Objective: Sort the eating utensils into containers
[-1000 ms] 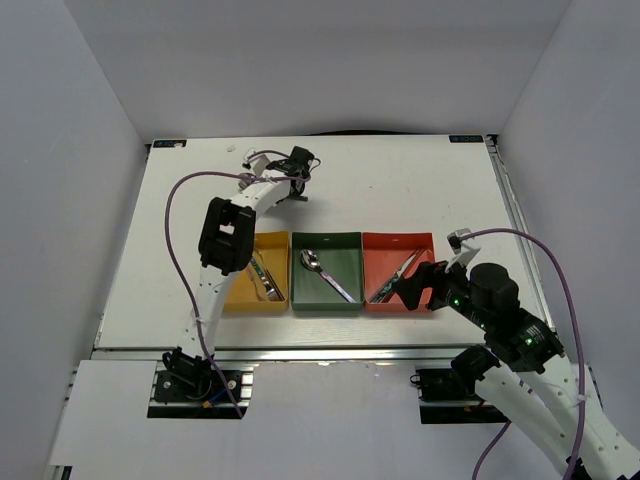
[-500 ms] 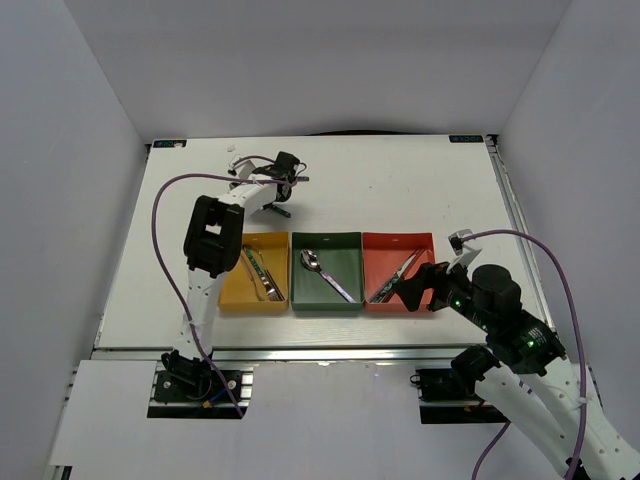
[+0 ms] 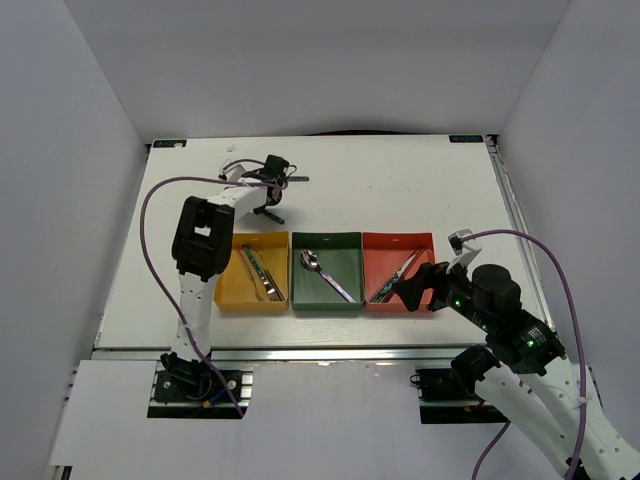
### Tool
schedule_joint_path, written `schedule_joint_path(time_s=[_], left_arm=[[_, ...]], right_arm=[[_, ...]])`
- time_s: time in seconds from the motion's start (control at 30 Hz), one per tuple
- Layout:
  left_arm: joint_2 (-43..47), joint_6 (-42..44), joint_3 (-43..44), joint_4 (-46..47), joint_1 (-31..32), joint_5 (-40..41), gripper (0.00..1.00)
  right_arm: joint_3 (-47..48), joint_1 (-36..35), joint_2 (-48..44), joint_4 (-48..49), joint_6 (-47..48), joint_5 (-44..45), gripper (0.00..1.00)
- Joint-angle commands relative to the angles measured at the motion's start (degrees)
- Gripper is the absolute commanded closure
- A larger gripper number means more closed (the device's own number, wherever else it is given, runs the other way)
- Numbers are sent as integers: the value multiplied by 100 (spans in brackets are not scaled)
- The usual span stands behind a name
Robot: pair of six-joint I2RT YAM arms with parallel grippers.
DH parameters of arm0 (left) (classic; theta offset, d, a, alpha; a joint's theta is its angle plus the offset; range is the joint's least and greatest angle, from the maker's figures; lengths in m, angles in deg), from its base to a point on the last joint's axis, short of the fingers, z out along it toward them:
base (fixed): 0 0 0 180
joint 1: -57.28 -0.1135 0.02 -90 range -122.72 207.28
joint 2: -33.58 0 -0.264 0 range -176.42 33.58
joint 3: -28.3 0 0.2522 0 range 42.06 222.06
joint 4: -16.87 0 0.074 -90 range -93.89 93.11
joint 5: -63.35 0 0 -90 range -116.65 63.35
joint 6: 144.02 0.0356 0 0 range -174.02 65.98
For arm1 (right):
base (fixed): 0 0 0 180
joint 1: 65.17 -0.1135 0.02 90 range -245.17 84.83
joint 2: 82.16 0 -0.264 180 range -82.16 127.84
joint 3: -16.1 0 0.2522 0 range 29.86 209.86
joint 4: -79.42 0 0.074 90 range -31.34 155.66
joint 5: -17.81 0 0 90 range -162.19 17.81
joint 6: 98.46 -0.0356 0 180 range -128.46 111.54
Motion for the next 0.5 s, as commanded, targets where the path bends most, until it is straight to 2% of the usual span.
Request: schedule_joint_path(time_s=[0.0,0.17,0.3,0.47], left_arm=[[519,-37,-433,-128,-74,-202,100],[1004,-55,-777,382,-144,-191,100],[1004,-20,-505,277,-311,-324,100],[1337,129,-689,637,-373,-324,100]], right_arm=[[-48,0,37,205,77,-11,11],[-39,0,64,178,68,-2,11],[-22,0,81,152,50,7,11],[-31,0,107,152,41,33,11]])
